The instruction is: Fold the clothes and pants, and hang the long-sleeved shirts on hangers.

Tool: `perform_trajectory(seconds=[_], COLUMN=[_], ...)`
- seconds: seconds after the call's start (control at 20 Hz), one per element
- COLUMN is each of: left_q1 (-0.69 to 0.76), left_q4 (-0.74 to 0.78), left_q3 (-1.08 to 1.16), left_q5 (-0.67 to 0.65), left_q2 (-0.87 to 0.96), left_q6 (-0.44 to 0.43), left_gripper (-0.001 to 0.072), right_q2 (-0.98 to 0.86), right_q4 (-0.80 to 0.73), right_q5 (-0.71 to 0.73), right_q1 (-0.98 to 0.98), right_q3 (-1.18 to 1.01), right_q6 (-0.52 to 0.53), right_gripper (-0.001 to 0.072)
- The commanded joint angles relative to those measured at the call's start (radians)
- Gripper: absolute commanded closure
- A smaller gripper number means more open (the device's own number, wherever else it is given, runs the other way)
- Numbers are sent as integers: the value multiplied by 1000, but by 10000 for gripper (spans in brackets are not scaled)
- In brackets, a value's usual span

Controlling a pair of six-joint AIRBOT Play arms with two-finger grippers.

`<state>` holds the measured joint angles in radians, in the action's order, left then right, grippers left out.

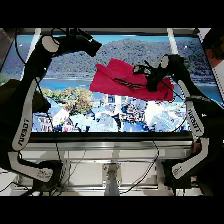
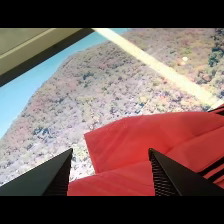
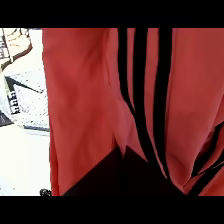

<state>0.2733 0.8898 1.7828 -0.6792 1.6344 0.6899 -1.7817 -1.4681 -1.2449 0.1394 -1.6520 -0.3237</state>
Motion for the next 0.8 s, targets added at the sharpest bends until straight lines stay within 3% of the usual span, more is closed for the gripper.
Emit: perform_trajectory(seconds=[0.0,0.1,0.25,0.35,0.45,0.5,0.6,0.65,0.75], left_q1=[0,0,0,0,0,0,0,0,0], left_q4=[1,1,0,0,0,0,0,0,0], left_q3=[0,0,0,0,0,0,0,0,0], left_q5=[1,0,0,1,0,0,0,0,0], left_q2=[0,0,0,0,0,0,0,0,0], left_q6=[-3,-3,-3,-3,-3,-3,-3,-3,-3], left_gripper=[165,165,165,165,165,165,165,165,165], right_q2=[-4,-3,-3,-4,-9,-13,-17,-16,-15], right_q4=[-26,-26,-29,-30,-24,-19,-19,-23,-23], right_q5=[103,230,431,463,431,409,372,367,370], right_q1=[-17,-49,-127,-192,-253,-272,-290,-295,-294], right_q3=[-27,-67,-122,-136,-135,-135,-135,-135,-140], right_q6=[-190,-352,-767,-1005,-1120,-1142,-1167,-1167,-1167], right_gripper=[698,700,700,701,693,628,285,204,205])
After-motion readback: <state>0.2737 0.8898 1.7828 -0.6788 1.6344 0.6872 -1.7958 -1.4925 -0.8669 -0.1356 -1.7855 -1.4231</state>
